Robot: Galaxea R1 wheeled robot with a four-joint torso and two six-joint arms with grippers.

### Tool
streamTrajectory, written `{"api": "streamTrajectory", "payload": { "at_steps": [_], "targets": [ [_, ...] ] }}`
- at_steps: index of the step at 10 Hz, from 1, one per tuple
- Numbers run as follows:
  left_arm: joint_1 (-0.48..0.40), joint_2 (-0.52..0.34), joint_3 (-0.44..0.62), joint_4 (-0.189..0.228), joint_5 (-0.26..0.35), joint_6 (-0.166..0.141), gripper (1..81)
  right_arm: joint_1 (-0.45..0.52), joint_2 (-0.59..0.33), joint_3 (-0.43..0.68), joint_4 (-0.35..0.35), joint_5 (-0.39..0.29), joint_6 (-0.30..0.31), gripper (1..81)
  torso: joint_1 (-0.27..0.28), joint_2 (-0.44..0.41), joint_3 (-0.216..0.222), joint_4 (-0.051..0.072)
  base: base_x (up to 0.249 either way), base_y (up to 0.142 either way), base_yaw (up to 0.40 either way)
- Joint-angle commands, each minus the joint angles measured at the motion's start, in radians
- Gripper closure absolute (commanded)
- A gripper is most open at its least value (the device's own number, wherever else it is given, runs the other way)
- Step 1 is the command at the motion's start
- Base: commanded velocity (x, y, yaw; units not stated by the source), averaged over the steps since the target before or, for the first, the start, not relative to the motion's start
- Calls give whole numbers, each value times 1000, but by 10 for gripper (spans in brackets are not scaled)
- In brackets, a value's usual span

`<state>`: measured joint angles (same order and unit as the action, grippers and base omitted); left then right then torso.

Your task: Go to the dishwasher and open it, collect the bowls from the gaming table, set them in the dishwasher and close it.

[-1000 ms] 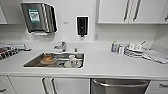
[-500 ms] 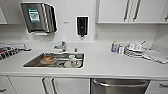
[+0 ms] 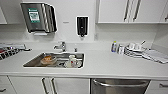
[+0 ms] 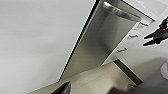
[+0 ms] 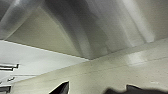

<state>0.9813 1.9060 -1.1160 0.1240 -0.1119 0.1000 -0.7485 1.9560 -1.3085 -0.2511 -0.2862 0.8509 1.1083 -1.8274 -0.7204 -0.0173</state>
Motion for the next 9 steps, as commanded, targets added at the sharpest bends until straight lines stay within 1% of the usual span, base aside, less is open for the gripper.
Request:
{"api": "streamTrajectory", "payload": {
  "at_steps": [1,3,4,6,8,9],
  "targets": [
    [-91,-40,22,16,6,-2,10,258,-78,104,57,-134,56,10,0,0,0,0,0,0,0],
    [-91,-40,22,14,5,-3,10,367,-64,126,113,-195,57,10,0,0,0,0,0,0,0],
    [-91,-42,22,14,5,-2,10,396,-50,121,128,-222,59,10,0,0,0,0,0,0,0],
    [-91,-40,22,14,5,-2,10,456,-6,89,139,-280,111,10,0,0,0,0,0,0,0],
    [-91,-40,22,14,5,-2,10,494,69,37,133,-363,178,10,0,0,-1,0,0,0,0],
    [-91,-43,22,16,5,-2,10,501,102,11,131,-373,195,10,0,0,-1,0,0,0,0]
  ]
}}
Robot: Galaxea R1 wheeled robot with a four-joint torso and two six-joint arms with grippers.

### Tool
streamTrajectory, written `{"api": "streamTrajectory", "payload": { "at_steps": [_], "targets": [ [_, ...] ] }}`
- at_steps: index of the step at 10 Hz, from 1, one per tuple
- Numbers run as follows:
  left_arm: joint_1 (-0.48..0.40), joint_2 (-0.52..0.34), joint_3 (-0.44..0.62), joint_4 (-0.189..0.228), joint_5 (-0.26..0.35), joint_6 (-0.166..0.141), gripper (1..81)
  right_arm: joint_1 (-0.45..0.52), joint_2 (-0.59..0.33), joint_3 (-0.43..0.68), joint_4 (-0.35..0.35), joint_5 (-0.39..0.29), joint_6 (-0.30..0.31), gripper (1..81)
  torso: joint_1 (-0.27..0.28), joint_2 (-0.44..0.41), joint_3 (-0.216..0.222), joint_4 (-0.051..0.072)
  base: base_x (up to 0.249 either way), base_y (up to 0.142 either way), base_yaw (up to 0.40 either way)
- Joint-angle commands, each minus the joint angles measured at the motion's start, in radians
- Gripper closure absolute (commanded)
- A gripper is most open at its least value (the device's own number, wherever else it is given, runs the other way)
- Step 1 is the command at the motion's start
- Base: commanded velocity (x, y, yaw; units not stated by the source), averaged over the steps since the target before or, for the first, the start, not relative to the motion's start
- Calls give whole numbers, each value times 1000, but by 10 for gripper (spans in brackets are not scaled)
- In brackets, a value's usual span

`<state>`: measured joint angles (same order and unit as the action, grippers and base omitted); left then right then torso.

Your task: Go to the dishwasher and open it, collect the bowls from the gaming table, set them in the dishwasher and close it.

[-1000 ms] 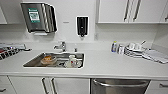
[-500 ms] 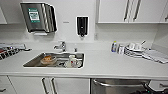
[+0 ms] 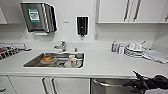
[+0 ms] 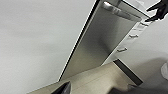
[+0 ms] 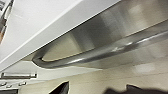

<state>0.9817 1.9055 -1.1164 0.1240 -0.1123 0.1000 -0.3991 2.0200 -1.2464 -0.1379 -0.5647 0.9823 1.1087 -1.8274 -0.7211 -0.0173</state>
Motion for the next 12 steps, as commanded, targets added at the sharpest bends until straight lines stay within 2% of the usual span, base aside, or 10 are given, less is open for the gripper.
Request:
{"api": "streamTrajectory", "payload": {
  "at_steps": [1,3,7,9,12],
  "targets": [
    [-91,-48,23,16,5,-2,10,151,82,-92,21,-109,82,10,0,0,0,0,0,0,0],
    [-91,-51,23,17,3,-2,10,154,137,-160,23,-129,125,10,0,0,0,0,0,0,0],
    [-91,-48,23,20,3,0,10,153,153,-243,24,-132,197,10,0,0,0,0,0,0,0],
    [-88,-49,23,20,3,0,10,142,162,-267,24,-132,200,10,0,0,-1,0,0,0,0],
    [-85,-48,23,23,2,0,10,76,185,-306,12,-130,197,10,0,0,-1,0,0,0,0]
  ]
}}
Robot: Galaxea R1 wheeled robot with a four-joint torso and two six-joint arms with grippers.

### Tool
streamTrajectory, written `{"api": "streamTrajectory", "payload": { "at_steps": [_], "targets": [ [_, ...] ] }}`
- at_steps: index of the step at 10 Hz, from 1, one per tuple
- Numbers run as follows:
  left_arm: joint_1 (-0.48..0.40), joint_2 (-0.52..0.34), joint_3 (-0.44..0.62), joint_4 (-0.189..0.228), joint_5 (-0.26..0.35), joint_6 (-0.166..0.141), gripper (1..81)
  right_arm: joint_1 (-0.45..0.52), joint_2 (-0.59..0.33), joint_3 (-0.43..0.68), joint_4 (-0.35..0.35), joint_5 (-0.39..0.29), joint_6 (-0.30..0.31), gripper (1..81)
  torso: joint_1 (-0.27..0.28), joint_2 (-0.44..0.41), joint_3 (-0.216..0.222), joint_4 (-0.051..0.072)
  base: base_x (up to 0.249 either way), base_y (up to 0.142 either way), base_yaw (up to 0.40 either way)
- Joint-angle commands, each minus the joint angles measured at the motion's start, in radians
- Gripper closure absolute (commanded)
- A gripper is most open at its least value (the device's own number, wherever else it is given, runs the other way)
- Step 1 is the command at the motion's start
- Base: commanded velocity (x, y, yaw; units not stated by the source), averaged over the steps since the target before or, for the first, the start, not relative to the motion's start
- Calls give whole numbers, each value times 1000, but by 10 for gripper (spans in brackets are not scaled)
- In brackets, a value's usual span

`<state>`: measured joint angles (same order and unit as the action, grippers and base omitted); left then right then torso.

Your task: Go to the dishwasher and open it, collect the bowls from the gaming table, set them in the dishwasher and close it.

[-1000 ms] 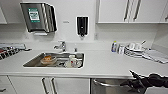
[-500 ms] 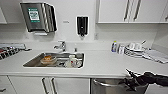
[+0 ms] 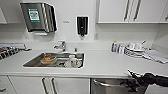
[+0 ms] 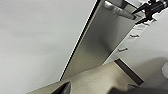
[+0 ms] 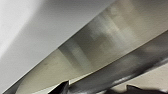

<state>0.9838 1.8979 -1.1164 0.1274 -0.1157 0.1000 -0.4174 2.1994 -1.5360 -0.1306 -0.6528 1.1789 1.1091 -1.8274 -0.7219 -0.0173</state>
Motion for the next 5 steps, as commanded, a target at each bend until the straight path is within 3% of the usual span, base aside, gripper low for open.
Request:
{"api": "streamTrajectory", "payload": {
  "at_steps": [1,5],
  "targets": [
    [-84,-40,23,21,5,0,10,70,7,-24,5,-33,-1,10,0,0,0,0,0,0,0],
    [-84,-34,23,21,5,0,10,-1,38,-71,-12,-25,-4,10,0,0,0,0,0,0,0]
  ]
}}
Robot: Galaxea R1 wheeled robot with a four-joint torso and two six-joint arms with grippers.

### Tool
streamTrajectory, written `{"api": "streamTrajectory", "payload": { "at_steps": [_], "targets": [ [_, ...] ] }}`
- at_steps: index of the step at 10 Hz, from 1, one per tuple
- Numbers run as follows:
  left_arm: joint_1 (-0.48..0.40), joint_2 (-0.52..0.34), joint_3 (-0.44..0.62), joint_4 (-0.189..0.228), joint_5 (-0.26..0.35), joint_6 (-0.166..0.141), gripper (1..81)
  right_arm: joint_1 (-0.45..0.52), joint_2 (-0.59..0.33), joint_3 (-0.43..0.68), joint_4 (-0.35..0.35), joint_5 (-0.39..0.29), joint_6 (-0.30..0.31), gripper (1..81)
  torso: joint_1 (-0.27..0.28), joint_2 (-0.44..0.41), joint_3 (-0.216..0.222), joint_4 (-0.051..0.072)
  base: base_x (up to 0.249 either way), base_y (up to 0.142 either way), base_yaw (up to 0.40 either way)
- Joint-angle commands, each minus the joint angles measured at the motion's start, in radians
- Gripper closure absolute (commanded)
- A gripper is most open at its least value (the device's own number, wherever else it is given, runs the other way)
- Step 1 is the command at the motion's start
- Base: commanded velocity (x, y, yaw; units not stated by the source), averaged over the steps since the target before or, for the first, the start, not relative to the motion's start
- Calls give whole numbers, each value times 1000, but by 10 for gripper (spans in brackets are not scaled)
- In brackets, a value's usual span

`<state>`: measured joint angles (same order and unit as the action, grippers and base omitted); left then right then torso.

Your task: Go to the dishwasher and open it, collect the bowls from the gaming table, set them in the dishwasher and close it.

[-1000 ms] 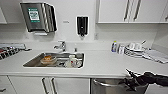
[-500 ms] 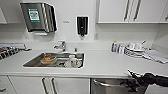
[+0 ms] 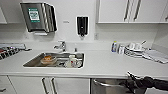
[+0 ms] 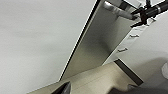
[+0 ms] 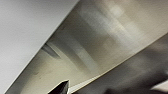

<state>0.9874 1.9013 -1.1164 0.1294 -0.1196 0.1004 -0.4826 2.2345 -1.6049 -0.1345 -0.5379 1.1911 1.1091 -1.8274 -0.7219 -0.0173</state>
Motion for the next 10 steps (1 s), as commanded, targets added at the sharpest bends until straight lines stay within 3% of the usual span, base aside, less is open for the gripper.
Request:
{"api": "streamTrajectory", "payload": {
  "at_steps": [1,6,10],
  "targets": [
    [-88,-39,21,19,9,-2,10,58,3,-4,-10,-142,-16,10,0,0,0,0,0,0,0],
    [-89,-28,-5,10,9,-2,10,-17,-20,-9,-40,-136,-25,10,0,0,0,0,0,0,0],
    [-89,-22,-5,10,9,-2,10,-93,-65,40,-39,-54,-120,10,0,0,0,0,0,0,0]
  ]
}}
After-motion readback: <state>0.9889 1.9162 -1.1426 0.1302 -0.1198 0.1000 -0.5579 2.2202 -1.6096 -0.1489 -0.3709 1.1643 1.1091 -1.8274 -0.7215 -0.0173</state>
